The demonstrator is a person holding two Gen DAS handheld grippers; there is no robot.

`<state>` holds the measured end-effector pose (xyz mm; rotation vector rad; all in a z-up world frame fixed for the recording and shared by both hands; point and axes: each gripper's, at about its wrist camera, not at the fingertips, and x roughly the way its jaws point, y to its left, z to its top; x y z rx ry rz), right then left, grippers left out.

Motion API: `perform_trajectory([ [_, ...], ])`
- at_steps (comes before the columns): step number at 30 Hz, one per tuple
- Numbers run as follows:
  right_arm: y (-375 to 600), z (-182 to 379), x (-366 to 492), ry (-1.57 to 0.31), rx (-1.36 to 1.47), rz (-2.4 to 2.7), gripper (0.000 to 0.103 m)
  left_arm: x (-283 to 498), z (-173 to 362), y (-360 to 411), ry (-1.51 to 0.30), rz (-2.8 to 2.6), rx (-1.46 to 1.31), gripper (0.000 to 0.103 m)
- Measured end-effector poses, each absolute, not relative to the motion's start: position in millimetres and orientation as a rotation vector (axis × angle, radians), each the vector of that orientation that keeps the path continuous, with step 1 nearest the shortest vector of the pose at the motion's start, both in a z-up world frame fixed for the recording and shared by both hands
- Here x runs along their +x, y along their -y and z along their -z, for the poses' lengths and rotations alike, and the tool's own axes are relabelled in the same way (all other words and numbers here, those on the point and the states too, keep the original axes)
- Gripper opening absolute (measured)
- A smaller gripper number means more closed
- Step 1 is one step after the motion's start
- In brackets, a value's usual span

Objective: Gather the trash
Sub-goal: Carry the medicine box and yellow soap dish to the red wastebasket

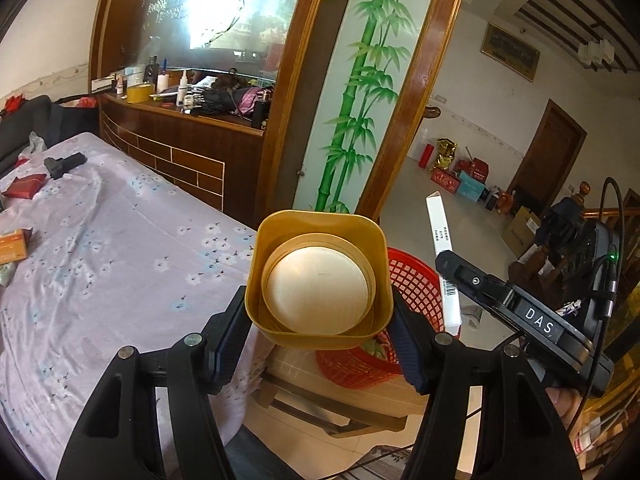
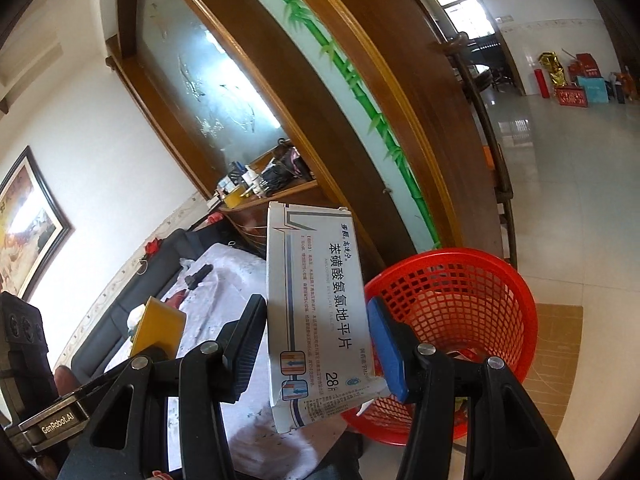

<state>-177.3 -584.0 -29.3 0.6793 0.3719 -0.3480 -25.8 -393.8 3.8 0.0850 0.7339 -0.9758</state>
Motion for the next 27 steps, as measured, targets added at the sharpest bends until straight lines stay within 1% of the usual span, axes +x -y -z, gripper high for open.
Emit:
perform_trajectory([
  [13, 589, 35, -171, -0.396, 0.695, 0.361, 0.057, -24, 3, 409, -0.756, 0.996, 0.092, 0.064],
  [27, 599, 40, -185, -0.388, 0.754, 0.373, 0.057, -10, 25, 423, -0.817, 1.059, 0.076, 0.064],
])
